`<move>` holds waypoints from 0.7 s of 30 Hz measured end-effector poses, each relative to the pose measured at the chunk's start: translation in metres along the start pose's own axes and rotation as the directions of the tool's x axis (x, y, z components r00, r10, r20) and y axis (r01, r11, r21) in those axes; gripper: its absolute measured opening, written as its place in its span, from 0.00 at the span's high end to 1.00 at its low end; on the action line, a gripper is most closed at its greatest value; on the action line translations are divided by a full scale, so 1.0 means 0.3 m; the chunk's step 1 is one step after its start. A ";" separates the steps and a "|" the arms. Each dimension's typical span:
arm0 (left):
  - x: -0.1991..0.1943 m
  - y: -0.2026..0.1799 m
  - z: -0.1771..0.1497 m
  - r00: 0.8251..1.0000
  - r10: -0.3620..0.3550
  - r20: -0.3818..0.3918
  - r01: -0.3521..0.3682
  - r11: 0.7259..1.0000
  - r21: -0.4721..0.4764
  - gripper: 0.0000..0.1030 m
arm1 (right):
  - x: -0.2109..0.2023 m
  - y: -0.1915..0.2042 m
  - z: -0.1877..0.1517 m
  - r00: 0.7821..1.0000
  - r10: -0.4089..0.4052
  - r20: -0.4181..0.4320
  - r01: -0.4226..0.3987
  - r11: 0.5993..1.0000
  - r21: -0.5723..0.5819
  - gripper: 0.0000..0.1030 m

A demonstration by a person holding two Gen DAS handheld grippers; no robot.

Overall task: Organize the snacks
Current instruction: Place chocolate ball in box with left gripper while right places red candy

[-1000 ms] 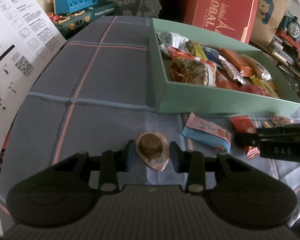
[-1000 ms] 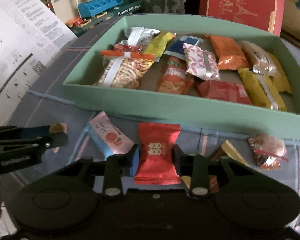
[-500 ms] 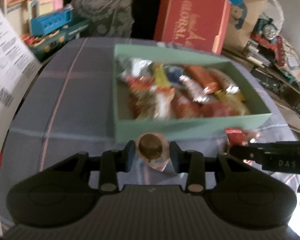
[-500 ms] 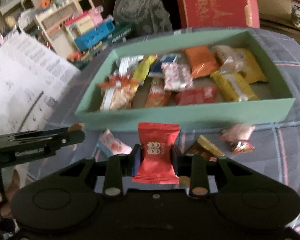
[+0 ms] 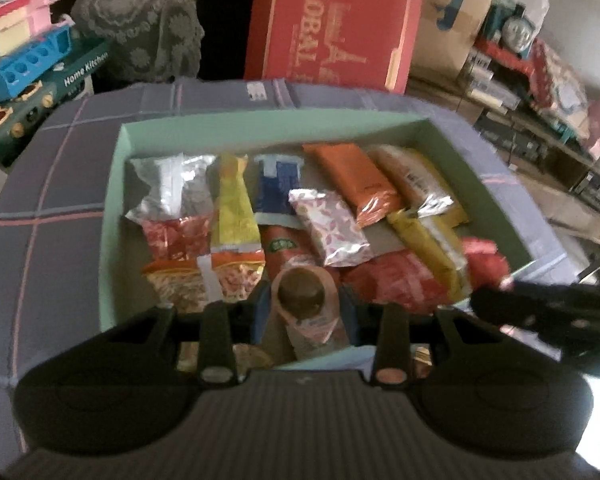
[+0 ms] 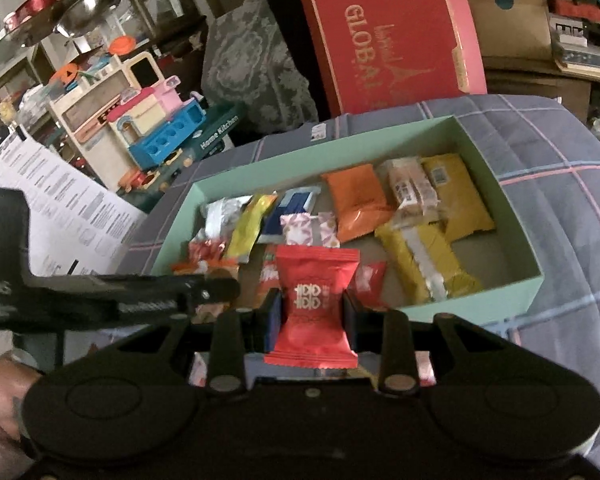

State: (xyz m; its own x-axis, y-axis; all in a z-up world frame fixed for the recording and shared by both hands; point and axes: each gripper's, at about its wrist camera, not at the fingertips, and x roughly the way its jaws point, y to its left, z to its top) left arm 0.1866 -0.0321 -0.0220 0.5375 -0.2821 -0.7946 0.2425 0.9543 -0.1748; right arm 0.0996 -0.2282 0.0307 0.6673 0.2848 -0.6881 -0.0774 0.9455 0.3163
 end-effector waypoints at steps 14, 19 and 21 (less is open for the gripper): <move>0.042 0.069 -0.028 0.995 0.095 -0.033 -0.093 0.994 0.061 0.64 | 0.144 0.055 0.044 0.998 0.042 -0.055 -0.043 0.999 -0.012 0.70; 0.004 0.042 -0.028 0.994 0.108 0.013 -0.109 0.990 0.090 0.49 | 0.167 0.089 0.057 0.994 0.078 -0.082 -0.079 0.997 -0.016 0.62; -0.022 0.034 -0.028 0.994 0.101 0.043 -0.105 0.991 0.083 0.32 | 0.160 0.091 0.064 0.996 0.068 -0.063 -0.069 0.998 -0.015 0.42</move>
State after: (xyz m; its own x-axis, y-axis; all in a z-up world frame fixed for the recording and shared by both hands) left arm 0.1788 -0.0196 -0.0235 0.5934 -0.1880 -0.7827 0.2514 0.9670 -0.0417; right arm 0.1437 -0.1917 0.0188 0.6128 0.3573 -0.7048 -0.1344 0.9260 0.3527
